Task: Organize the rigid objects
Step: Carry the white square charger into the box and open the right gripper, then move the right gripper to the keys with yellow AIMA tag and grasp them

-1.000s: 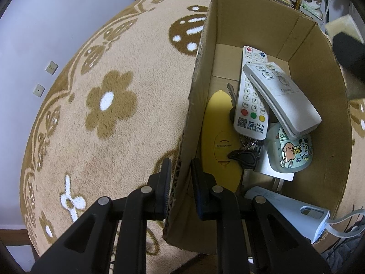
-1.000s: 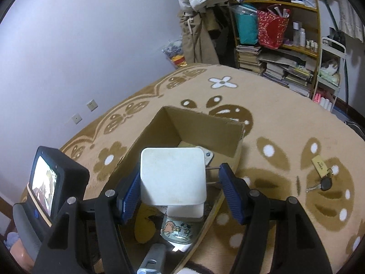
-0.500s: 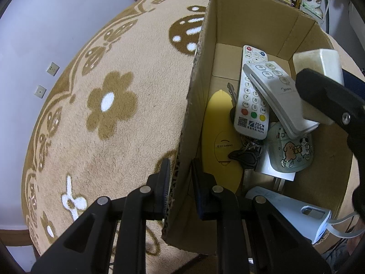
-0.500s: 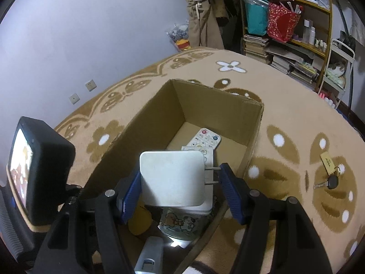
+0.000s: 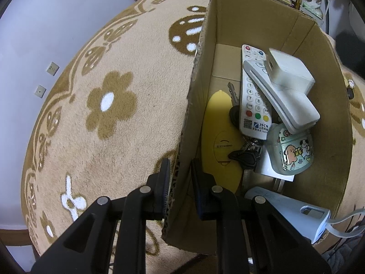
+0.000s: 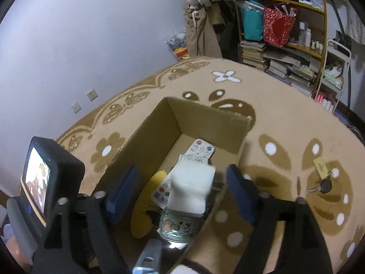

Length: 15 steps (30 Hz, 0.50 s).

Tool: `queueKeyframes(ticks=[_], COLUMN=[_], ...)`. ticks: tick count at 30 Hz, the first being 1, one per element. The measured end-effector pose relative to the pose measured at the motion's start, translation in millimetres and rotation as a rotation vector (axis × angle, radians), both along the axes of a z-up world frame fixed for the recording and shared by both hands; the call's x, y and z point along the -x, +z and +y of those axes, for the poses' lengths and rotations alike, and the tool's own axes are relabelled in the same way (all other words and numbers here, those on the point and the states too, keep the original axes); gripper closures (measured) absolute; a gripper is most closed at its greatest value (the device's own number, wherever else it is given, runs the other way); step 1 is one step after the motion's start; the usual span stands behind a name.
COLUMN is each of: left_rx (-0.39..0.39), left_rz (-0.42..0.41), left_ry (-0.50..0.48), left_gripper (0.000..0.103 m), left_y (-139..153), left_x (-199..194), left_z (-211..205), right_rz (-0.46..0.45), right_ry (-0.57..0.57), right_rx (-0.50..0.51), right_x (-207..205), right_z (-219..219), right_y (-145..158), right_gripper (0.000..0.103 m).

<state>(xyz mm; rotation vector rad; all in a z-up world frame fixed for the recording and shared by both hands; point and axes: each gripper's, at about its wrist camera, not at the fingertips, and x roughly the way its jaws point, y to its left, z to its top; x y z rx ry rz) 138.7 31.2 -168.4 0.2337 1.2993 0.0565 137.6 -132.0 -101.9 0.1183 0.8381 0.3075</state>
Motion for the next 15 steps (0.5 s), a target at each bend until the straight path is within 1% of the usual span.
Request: queueKeyframes(ticks=[1,3,8,12,14,15], left_rx=[-0.001,0.0,-0.005,-0.002,0.0,0.001], left_rz=[0.0,-0.001,-0.001,-0.001,0.001,0.002], left_ry=[0.0,0.002,0.002,0.003,0.006,0.006], left_gripper=[0.085,0.085,0.085,0.085,0.085,0.085], left_y=[-0.1,0.4,0.6,1.1,1.3,1.4], left_x=[0.2,0.3,0.8,0.7,0.8,0.6], left_z=[-0.3,-0.5,-0.9,-1.0,-0.9,-1.0], right_rz=[-0.013,-0.026,-0.044,-0.047,-0.029,-0.016], right_ry=[-0.014,-0.04,-0.118,-0.206,-0.273,-0.284], right_rx=[0.008,0.024,0.115,0.12,0.118,0.122], right_x=[0.3,-1.2,-8.7,-17.0,-22.4,-24.4], right_z=[-4.6,-13.5,-42.8,-78.4,-101.0,-107.5], right_y=[2.4,4.0,-0.1,-9.6,-21.8,-26.3], right_gripper=[0.011,0.005,0.004,0.004,0.004,0.004])
